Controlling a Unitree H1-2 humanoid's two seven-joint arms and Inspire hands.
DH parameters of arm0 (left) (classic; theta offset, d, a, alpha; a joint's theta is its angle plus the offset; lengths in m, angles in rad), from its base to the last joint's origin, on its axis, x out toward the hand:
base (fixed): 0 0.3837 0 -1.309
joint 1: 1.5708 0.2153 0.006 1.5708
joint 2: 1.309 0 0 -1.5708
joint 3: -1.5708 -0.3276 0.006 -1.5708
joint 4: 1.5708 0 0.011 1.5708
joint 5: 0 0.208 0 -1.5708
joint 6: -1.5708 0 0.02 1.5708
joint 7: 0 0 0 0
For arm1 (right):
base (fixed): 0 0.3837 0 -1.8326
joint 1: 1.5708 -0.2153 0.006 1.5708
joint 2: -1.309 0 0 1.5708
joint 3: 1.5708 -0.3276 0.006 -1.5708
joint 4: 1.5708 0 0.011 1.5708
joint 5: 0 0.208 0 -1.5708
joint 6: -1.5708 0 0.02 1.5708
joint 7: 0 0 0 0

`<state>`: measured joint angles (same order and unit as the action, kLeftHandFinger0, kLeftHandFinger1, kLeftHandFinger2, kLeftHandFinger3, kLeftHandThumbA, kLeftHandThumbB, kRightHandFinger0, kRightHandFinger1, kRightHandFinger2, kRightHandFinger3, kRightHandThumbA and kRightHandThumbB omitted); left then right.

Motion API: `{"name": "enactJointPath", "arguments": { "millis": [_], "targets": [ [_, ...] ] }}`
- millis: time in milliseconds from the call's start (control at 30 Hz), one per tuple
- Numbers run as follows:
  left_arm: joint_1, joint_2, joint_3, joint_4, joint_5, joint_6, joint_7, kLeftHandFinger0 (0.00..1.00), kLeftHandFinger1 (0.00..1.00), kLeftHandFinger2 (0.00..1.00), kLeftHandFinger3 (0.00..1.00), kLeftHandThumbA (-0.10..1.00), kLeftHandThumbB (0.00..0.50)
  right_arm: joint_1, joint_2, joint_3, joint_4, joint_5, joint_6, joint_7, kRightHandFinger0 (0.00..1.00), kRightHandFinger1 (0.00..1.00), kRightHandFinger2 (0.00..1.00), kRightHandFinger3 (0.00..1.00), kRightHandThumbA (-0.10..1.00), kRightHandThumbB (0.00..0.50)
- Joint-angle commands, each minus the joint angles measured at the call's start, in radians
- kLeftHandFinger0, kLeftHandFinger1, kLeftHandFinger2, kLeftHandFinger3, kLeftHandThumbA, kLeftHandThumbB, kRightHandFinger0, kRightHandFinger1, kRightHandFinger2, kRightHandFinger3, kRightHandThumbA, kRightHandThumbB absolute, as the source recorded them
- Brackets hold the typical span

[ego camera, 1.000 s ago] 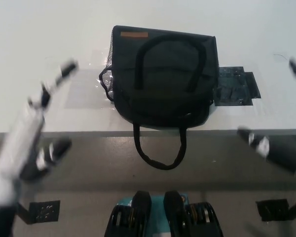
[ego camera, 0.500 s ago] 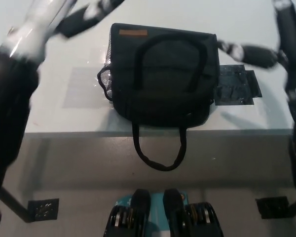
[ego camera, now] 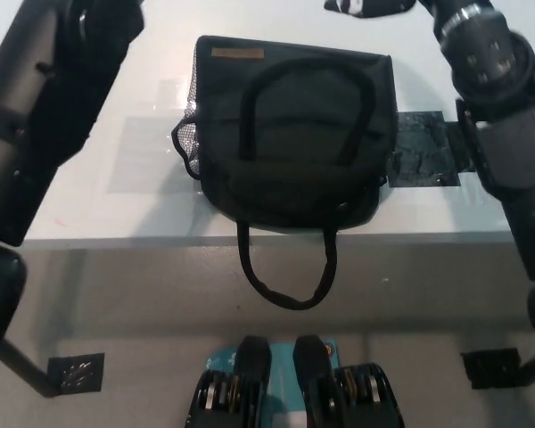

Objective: A soft travel bag is kept infront of the robot in the middle of the desk and the robot uses both its hands to press it to reduce its size

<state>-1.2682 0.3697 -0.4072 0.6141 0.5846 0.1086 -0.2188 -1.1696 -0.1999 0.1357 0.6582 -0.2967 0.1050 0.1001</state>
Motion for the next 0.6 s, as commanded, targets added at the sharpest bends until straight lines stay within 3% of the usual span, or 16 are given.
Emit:
{"name": "enactJointPath", "arguments": {
  "millis": [0, 267, 433, 567],
  "targets": [
    [-0.085, -0.012, -0.030, 0.053, 0.083, -0.002, 0.061, 1.00, 1.00, 1.00, 1.00, 1.00, 0.302, -0.095, 0.009, 0.017, 0.073, -0.022, -0.027, -0.041, 1.00, 1.00, 1.00, 1.00, 1.00, 0.226],
    [-0.094, -0.043, -0.067, 0.186, 0.126, -0.021, 0.126, 1.00, 1.00, 1.00, 1.00, 1.00, 0.319, -0.114, 0.032, 0.028, 0.198, -0.018, -0.057, -0.071, 1.00, 1.00, 1.00, 1.00, 1.00, 0.199],
    [-0.092, -0.049, -0.080, 0.233, 0.135, -0.046, 0.162, 1.00, 1.00, 1.00, 1.00, 1.00, 0.324, -0.121, 0.036, 0.034, 0.256, -0.023, -0.082, -0.083, 1.00, 1.00, 1.00, 1.00, 1.00, 0.211],
    [-0.074, -0.049, -0.090, 0.278, 0.134, -0.063, 0.159, 1.00, 1.00, 1.00, 1.00, 1.00, 0.343, -0.105, 0.045, 0.068, 0.284, -0.040, -0.097, -0.075, 1.00, 1.00, 1.00, 1.00, 1.00, 0.162]
  ]
}}
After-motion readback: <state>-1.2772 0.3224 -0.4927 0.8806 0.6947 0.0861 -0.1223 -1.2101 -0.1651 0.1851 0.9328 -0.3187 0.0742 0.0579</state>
